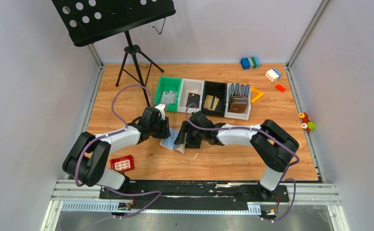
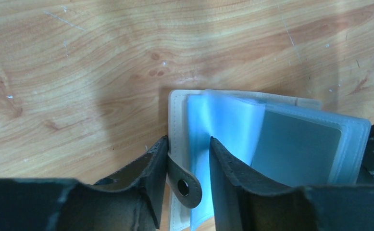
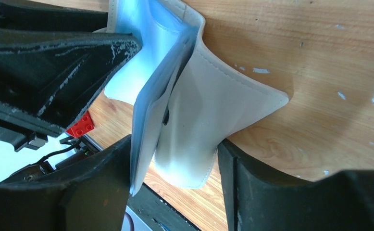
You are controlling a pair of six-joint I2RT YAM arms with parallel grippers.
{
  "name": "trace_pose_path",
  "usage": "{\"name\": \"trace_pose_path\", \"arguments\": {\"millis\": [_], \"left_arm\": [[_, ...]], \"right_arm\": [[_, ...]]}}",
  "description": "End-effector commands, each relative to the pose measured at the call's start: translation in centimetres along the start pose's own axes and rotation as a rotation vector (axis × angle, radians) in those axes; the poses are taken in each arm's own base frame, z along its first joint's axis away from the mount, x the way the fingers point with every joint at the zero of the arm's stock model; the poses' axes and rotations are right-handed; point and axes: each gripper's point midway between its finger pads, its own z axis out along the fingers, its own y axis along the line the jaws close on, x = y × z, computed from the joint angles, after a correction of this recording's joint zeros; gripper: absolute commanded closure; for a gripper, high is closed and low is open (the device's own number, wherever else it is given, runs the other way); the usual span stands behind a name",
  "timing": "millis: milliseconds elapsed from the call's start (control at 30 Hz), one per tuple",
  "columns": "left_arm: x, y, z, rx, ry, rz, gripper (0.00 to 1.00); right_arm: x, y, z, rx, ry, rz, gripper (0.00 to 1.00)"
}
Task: Take the credit cards out of the card holder
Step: Remove the credit card from the card holder.
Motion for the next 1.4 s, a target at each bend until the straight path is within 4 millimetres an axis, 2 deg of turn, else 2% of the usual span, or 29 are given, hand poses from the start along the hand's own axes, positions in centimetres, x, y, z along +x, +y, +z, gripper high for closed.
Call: {"name": "trace_pose_path", "arguments": {"millis": [0,67,333,467,633,767,867,1000,1100,1167,1200,1300,1367], "left_arm": [[7.3,0.6,-1.5,-0.015,0.244,-0.026,0.53],[6.6,0.3,-1.9,-0.006,0.219,-0.022,0.47],[3.6,-1.3,-4.1,0.056,0.089,0.002,0.36],[2.8,-2.0,-5.2,0.085,0.05,0.007,0.34],[1.3,-3.1,-7.7,0.138,-0.044,0.031,0.29],[-0.2,-4.9,-9.9,0.235,-0.19,0.065,0.25],[-0.6,-6.0,-10.7,0.3,-0.291,0.115,0.23],[-0.8,-7.8,-11.8,0.37,-0.416,0.271,0.18],[-1.3,-9.5,-13.4,0.436,-0.559,0.392,0.15],[-1.7,-9.9,-14.5,0.452,-0.66,0.428,0.12],[-1.9,-9.5,-14.7,0.42,-0.701,0.443,0.11],[-1.3,-10.7,-15.6,0.473,-0.768,0.564,0.11],[-0.8,-11.5,-15.8,0.509,-0.791,0.628,0.06]], "right_arm": [[-1.1,1.9,-0.2,-0.051,-0.032,-0.007,0.41],[-1.3,1.9,-0.5,-0.041,-0.042,-0.017,0.47],[-1.3,1.8,-1.3,-0.021,-0.038,-0.052,0.99],[-1.3,1.7,-1.5,-0.012,-0.03,-0.072,1.0],[-1.7,1.7,-2.6,0.017,-0.046,-0.117,1.0],[-1.9,2.7,-3.7,0.002,-0.046,-0.139,0.97],[-1.9,3.1,-4.5,0.005,-0.029,-0.138,0.96],[-1.8,3.8,-5.9,-0.006,-0.007,-0.1,0.96],[-2.0,4.4,-7.0,-0.023,-0.001,-0.065,0.95],[-2.1,4.8,-7.7,-0.026,-0.005,-0.048,0.95],[-2.1,5.1,-8.1,-0.036,-0.002,-0.039,0.95],[-1.9,5.9,-8.7,-0.069,0.011,-0.028,0.93],[-1.8,6.3,-8.9,-0.089,0.02,-0.02,0.92]]}}
